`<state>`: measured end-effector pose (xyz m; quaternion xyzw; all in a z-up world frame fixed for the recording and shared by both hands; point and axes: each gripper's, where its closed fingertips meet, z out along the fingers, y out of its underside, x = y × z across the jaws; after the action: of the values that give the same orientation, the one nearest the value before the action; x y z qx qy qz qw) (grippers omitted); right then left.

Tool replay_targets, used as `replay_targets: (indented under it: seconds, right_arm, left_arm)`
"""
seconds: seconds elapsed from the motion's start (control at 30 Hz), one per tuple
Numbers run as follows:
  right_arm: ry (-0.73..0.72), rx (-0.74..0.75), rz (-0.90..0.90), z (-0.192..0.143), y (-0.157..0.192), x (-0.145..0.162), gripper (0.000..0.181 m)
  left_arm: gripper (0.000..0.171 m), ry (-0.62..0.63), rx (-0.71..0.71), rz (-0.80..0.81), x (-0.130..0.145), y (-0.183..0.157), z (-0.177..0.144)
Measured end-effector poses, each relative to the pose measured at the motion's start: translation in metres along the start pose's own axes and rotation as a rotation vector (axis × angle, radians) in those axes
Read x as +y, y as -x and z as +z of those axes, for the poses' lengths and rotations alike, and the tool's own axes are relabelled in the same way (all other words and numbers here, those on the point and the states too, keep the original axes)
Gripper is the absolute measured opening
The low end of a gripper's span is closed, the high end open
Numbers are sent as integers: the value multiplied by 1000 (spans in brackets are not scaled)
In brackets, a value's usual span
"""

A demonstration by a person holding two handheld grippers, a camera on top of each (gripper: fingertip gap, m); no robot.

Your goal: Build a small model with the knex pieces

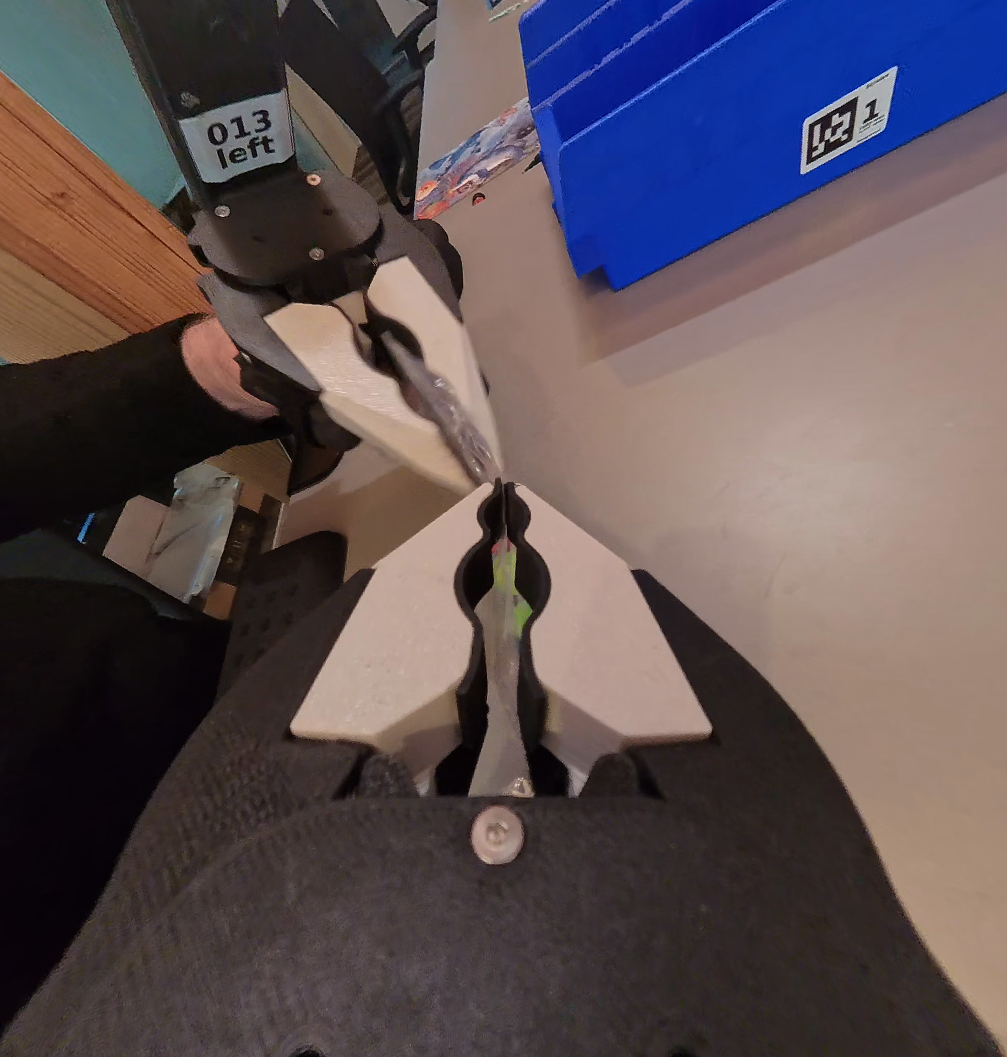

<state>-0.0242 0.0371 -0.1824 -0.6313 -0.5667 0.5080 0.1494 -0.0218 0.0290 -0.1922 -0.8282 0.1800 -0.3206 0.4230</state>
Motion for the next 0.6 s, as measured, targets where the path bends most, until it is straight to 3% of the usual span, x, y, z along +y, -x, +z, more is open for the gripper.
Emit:
replay_targets:
  seconds: [0.13, 0.27, 0.37, 0.47, 0.5, 0.6]
  right_arm:
    - [-17, 23, -16, 1, -5, -4, 1]
    - [-33, -16, -36, 2, 1, -6, 33]
    - [-34, -66, -43, 1, 7, -5, 47]
    - [-62, -39, -60, 1, 4, -10, 23]
    - [-97, -27, -50, 0, 2, -15, 3]
    - [-58, 29, -50, 9, -5, -8, 0]
  left_arm:
    - [0, -44, 2, -26, -2, 4, 4]
    - [0, -88, 29, -102, -2, 6, 3]
    - [0, -105, 40, -150, -3, 8, 1]
    - [0, -110, 70, -159, -3, 2, 2]
    - [0, -108, 79, -153, -3, -1, 3]
    - [0, -132, 94, -102, -9, -14, 5]
